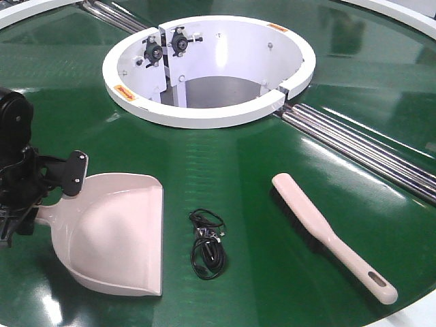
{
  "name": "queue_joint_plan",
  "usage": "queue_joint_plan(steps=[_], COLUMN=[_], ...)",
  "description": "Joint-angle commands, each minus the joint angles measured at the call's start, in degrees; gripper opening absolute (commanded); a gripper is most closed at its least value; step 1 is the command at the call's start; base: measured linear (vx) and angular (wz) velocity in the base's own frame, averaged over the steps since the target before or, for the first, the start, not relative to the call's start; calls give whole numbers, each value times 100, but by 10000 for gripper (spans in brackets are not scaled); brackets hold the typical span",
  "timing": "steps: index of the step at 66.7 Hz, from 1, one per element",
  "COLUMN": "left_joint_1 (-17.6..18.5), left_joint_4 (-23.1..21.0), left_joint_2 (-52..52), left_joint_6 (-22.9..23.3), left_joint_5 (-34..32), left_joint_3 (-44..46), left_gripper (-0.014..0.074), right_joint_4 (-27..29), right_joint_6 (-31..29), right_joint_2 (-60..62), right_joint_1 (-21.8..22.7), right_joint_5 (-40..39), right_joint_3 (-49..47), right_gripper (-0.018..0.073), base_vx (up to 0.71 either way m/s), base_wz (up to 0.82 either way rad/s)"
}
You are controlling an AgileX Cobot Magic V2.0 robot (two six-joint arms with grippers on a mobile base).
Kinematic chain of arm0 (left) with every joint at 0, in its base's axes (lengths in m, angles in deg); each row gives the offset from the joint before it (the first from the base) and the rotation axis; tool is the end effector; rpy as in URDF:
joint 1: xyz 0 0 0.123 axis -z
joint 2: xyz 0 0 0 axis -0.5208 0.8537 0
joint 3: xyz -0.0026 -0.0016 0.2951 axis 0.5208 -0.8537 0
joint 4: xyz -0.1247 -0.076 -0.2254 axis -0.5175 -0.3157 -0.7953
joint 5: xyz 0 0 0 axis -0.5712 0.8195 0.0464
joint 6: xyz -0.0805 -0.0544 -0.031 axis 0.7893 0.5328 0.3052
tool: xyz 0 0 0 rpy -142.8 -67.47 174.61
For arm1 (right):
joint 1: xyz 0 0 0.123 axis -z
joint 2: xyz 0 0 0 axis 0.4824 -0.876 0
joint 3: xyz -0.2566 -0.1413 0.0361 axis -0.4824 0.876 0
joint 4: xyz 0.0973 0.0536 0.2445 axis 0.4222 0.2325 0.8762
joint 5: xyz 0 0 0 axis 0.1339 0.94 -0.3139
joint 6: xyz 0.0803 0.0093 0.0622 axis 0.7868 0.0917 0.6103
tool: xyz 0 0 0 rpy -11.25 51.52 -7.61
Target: Clean and inspect green conveyor with broom and dustpan
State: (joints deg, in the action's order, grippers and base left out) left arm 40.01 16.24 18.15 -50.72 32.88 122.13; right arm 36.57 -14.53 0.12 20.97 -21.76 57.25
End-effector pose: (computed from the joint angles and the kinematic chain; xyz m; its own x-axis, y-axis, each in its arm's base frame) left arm 0.3406 -0.0320 0.2170 -0.1611 0.9694 0.1851 0.9868 0.1553 0.0459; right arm 0.0740 0.0095 0.1951 -0.0170 -0.0737 -0.9971 -0.1316 0.9888 -0.0709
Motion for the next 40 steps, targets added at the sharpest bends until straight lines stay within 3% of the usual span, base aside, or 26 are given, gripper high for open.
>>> queue_joint_plan(steps=[1,12,25,40], left_joint_1=[34,34,34,34], left_joint_4=[1,1,1,1], left_joint_2=[-223,-223,-223,-223], left_joint_6=[41,41,41,41], left_joint_5=[70,70,70,70], left_joint_3=[174,174,174,174], left_gripper=[-7,-7,-7,-7], right_joint_4=[-40,-40,-13,-49], right_joint_6=[0,0,315,664], right_joint_2=[102,102,102,-709], right_joint_1=[44,44,44,44], right_joint_5=[-451,-808,-2417,-1639], right_joint_3=[68,54,-8,-1140], right_gripper=[-10,-10,-10,-10], base_vx=[0,0,0,0], base_wz=[0,0,0,0])
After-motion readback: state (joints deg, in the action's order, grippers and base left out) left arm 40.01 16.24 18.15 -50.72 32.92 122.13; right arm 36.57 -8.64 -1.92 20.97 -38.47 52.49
